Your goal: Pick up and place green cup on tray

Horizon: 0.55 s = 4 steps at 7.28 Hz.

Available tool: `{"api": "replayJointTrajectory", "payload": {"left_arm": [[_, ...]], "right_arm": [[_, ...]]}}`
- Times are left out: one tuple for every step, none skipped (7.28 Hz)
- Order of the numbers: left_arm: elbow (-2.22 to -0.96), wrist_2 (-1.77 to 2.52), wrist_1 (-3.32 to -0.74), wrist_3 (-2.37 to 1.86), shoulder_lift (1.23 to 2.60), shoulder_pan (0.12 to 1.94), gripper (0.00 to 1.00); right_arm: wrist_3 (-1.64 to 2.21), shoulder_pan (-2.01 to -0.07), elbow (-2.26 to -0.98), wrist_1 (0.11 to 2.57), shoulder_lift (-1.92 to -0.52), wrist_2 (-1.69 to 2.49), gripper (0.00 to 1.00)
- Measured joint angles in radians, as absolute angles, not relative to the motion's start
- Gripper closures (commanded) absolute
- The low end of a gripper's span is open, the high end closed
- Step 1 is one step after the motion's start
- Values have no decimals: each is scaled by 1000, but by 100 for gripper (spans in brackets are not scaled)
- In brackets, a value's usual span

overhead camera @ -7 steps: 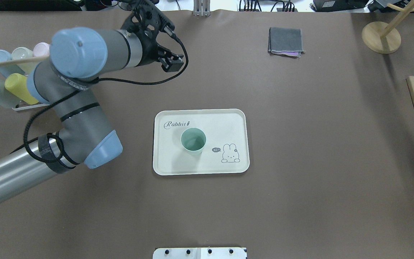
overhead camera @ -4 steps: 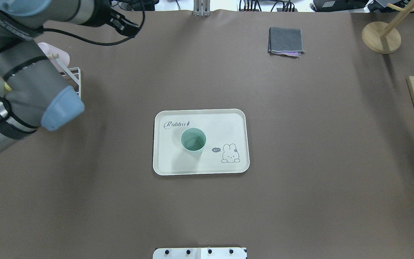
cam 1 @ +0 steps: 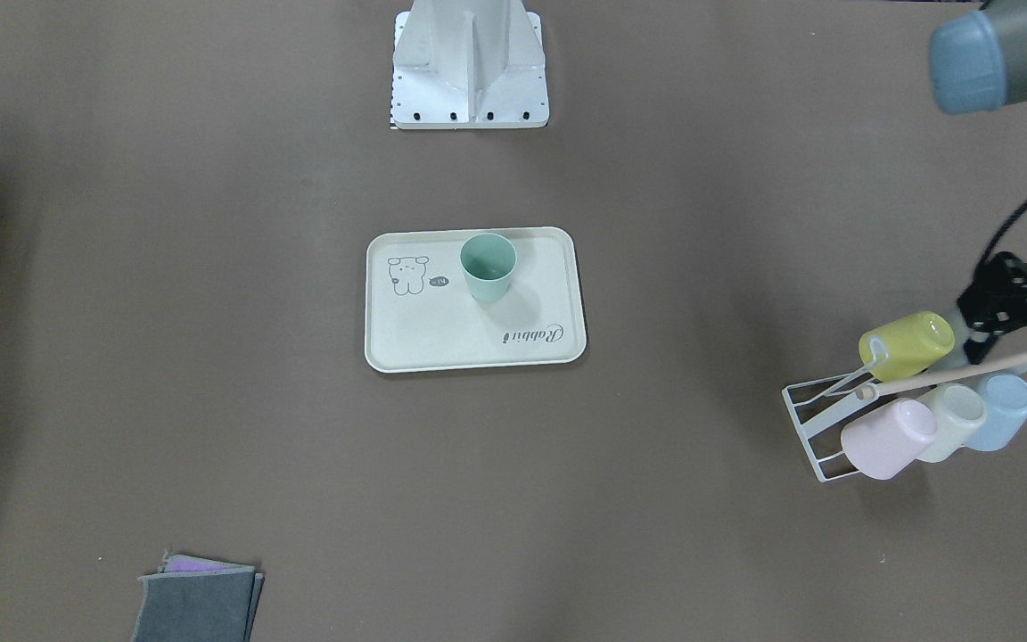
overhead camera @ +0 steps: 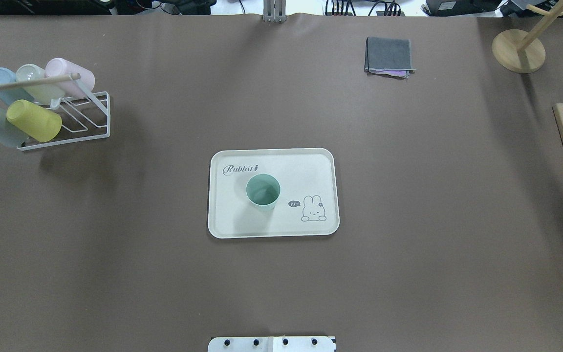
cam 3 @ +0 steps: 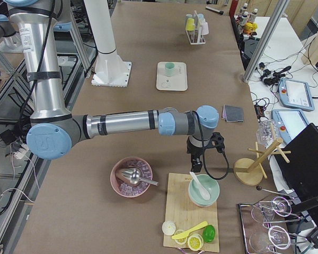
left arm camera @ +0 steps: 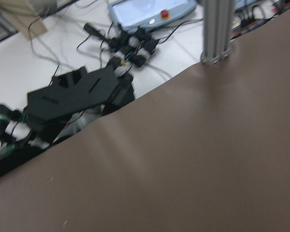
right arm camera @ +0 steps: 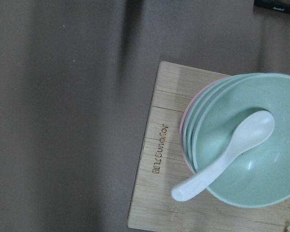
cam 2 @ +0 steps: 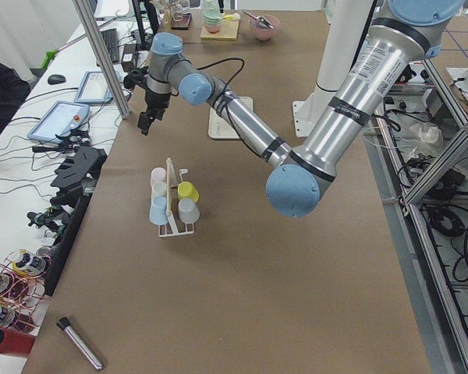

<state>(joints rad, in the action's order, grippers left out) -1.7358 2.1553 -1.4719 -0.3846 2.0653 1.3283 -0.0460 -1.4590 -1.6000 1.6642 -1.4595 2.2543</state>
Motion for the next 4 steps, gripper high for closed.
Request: {"api": "replayJointTrajectory", "payload": {"left_arm": [[-1724,2241,-1446,-385,1984,1408,1],[-1697,2337,-1440,-384,1900,1469,1],[-1667,2396,-1437,-381,1832,1501,1],[-1648,2422,-1435,-376,1764,1516,1]], "right_arm": [[-46,-1457,-1599,1665,-1460,2252,0],[-46,-1453,-1600,1665,-1459,2250,0],[-46,-1451,-1601,1665,-1459,2251,0],[-47,-1450,-1602,1664,-1459,2251,0]]}}
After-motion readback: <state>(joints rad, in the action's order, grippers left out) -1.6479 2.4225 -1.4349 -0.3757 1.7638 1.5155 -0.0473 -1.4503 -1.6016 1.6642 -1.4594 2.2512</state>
